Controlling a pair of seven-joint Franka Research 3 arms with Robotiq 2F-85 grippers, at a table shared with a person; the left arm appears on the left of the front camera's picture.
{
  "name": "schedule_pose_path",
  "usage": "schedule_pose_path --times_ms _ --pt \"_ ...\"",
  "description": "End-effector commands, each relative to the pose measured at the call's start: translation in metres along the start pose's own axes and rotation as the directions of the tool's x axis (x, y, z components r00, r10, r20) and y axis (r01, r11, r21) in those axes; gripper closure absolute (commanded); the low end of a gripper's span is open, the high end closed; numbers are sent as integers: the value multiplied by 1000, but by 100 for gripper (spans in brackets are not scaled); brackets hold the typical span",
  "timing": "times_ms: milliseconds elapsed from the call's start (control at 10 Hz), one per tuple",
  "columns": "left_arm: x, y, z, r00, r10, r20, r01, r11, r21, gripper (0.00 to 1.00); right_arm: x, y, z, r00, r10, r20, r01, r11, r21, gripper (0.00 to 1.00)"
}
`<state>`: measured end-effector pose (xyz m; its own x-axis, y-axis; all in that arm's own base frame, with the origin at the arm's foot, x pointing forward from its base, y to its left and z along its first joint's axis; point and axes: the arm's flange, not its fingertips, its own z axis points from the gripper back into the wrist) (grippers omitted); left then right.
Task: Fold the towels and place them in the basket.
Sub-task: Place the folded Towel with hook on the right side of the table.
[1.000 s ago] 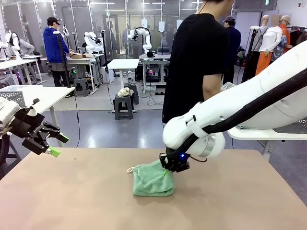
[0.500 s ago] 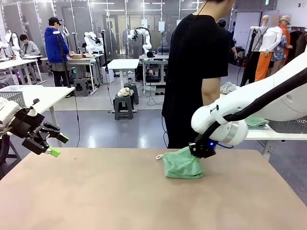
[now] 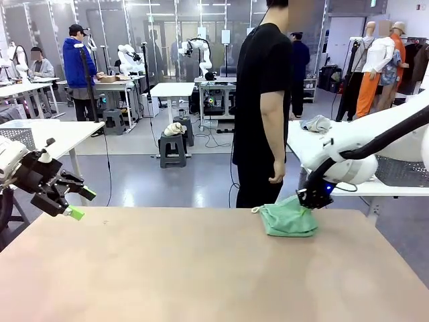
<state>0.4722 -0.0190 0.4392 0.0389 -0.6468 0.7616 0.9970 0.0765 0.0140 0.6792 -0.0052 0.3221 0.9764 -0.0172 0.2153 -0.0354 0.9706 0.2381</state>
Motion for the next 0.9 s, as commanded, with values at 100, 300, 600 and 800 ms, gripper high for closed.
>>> schedule_pose_path --times_ms 100,300,600,800 --pt "1 0 1 1000 -1 1 1 1000 1 0 4 -45 13 999 33 -36 -34 999 -23 94" --pt "1 0 1 1000 -1 1 1 1000 1 0 -1 -77 12 998 17 -58 -19 999 -37 94" --pt "1 0 1 1000 -1 1 1 1000 1 0 -4 -100 9 998 -8 -58 5 999 -40 94" --pt "1 0 1 1000 -1 1 1 1000 1 0 -3 -104 10 999 -15 -51 13 999 -37 73"
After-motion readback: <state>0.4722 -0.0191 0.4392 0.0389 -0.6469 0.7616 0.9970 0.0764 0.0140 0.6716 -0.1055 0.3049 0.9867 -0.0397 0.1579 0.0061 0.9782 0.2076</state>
